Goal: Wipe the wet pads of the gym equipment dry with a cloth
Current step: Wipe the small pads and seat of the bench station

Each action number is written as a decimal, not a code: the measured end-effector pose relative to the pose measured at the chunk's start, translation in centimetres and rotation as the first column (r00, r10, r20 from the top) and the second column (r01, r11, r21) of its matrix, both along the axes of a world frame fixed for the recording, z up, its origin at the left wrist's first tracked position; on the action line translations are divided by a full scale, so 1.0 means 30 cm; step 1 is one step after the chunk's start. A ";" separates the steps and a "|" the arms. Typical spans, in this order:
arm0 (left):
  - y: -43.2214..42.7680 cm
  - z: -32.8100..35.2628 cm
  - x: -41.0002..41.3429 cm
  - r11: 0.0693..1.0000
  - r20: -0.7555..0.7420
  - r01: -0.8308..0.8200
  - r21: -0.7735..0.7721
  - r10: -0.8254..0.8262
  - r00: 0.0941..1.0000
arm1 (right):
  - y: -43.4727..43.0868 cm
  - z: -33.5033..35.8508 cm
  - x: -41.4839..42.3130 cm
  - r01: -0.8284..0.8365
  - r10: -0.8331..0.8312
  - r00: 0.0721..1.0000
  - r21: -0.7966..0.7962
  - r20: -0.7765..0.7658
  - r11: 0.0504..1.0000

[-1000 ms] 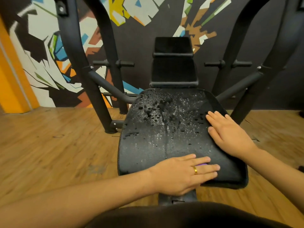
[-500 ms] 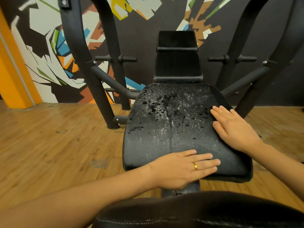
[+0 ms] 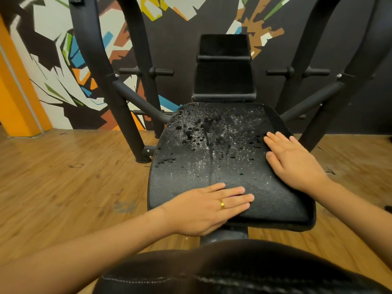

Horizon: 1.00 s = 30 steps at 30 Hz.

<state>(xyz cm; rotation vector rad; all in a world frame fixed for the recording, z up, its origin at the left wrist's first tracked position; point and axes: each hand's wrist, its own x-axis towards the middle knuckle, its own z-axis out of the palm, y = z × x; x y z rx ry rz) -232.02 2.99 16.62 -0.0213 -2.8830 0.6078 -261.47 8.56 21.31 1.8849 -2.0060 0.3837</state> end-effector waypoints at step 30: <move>-0.118 -0.006 0.203 0.553 -0.421 -0.304 0.776 0.813 0.403 | -0.009 -0.013 -0.008 0.001 -0.002 1.000 -0.017 -0.029 1.000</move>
